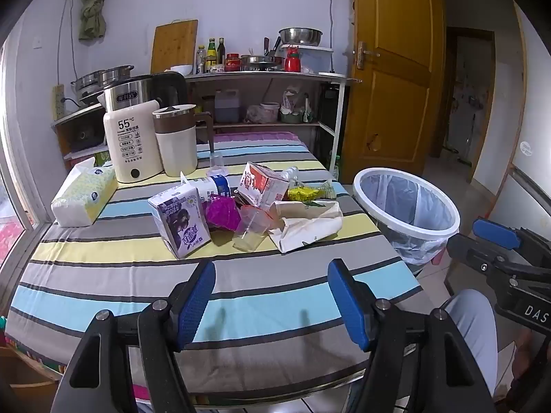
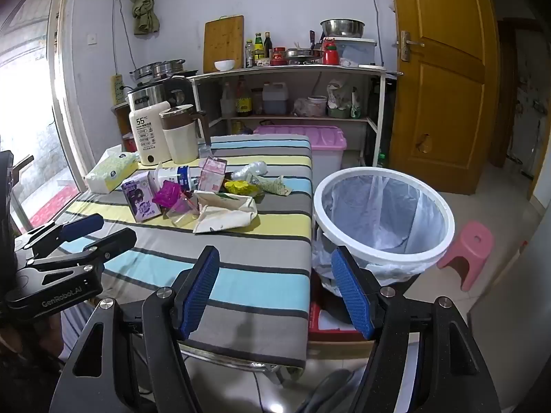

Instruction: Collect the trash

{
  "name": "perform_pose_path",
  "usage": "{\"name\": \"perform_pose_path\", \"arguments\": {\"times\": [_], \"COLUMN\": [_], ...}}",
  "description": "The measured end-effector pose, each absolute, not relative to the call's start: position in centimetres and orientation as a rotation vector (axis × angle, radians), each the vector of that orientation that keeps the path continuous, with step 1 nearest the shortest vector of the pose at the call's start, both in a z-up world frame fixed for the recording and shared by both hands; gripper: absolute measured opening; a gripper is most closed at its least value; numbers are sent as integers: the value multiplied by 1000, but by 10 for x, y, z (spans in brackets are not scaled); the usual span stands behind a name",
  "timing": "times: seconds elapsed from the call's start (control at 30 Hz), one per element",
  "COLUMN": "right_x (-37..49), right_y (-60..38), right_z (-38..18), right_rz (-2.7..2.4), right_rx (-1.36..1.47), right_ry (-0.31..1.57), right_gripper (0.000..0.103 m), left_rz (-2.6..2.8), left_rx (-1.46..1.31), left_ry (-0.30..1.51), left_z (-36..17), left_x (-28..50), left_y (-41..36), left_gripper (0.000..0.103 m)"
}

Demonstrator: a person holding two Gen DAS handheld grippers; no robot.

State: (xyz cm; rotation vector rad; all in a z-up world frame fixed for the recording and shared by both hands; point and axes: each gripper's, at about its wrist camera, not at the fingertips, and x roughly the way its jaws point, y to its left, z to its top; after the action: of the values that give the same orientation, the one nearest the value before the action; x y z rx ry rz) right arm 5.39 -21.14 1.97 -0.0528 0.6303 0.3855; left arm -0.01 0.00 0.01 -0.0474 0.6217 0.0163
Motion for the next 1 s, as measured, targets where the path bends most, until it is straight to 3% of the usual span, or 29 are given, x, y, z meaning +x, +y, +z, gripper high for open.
{"name": "perform_pose_path", "arguments": {"times": [1.0], "right_x": [55], "right_y": [-210], "right_z": [19], "right_rz": [384], "right_rx": [-57], "right_ry": [635], "right_gripper": [68], "left_rz": [12], "left_rx": [-50], "left_ry": [613], "left_z": [2], "left_x": [0], "left_y": [2], "left_gripper": [68]}}
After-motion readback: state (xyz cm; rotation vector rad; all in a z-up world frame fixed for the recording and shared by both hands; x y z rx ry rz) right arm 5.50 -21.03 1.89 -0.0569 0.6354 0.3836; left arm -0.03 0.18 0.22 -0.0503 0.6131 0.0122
